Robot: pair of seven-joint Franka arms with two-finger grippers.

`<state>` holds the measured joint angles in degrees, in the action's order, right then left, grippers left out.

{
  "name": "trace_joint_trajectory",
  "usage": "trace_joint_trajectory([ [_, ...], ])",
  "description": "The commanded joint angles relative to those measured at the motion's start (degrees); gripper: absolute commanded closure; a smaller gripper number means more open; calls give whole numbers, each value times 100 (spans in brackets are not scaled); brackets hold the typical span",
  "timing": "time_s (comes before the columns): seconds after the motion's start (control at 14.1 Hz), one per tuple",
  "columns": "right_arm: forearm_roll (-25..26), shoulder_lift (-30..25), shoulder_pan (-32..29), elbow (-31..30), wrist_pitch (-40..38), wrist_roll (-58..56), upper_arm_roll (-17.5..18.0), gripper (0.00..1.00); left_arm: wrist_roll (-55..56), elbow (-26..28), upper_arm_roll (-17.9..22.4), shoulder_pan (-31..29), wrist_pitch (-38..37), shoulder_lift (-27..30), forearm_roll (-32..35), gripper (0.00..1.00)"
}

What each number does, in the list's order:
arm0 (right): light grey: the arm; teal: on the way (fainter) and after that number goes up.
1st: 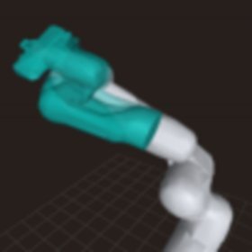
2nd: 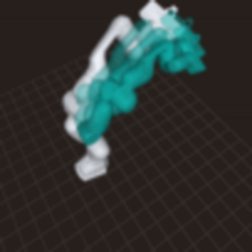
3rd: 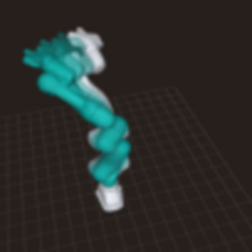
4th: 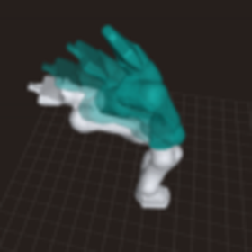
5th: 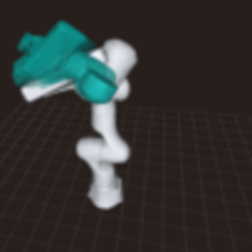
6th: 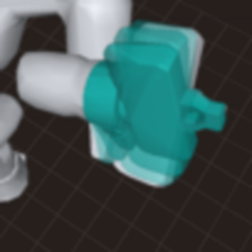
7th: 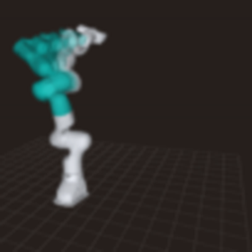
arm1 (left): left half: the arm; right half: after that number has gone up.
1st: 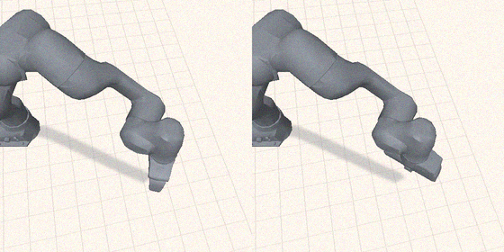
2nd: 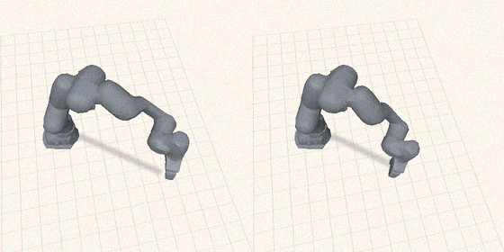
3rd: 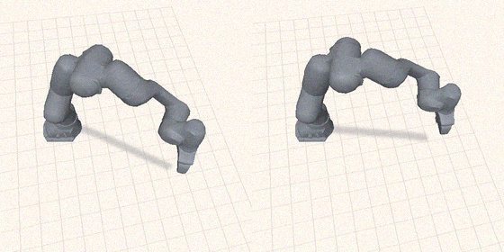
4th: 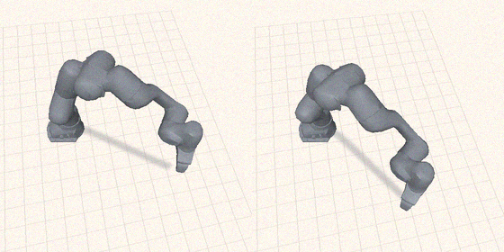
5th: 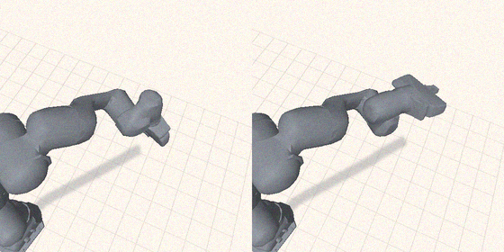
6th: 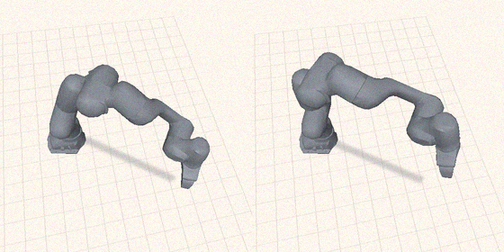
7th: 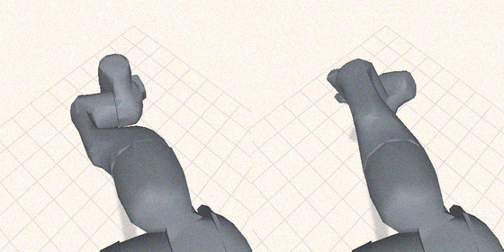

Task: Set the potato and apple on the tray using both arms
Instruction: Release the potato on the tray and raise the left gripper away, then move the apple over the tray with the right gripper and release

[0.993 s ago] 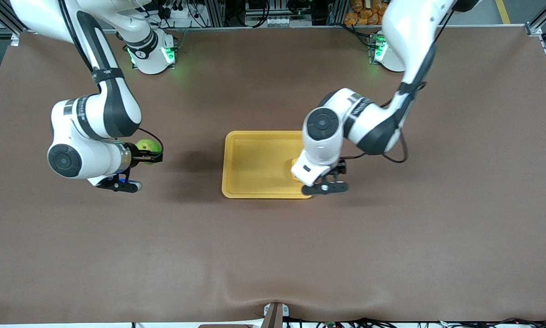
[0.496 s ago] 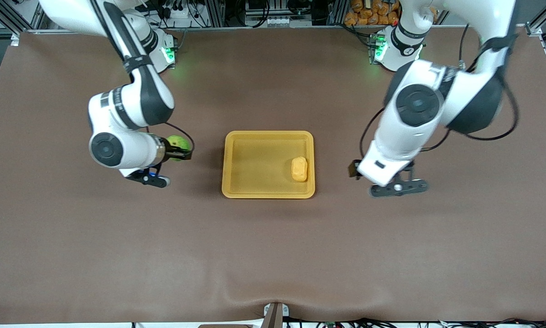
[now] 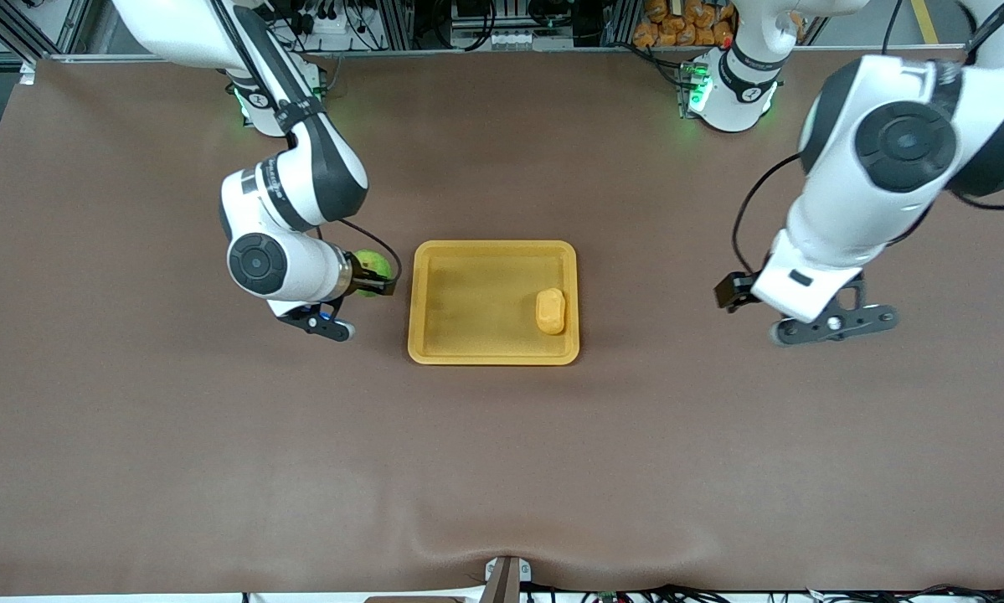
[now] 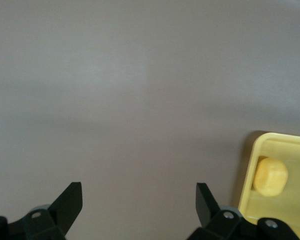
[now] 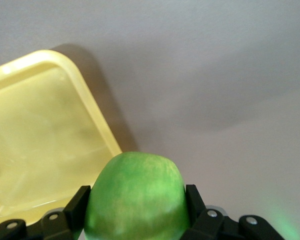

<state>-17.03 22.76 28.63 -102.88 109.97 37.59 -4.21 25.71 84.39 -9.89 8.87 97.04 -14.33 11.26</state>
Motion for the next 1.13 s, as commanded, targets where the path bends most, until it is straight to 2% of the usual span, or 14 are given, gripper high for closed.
trace_joint_trajectory([
  [0.0,-301,184,247,58,287,265,-54,100,-469,121,-13,-279,-220,351,-81,0],
  [0.21,-354,447,512,137,700,731,-54,100,-523,121,-21,-491,-554,571,-229,0],
  [0.43,-617,781,696,365,806,933,-54,100,-1162,121,-13,-754,-827,738,-370,0],
  [1.06,-899,1476,1004,735,1438,1356,-63,100,-2482,174,23,-1439,-1433,1257,-414,0],
])
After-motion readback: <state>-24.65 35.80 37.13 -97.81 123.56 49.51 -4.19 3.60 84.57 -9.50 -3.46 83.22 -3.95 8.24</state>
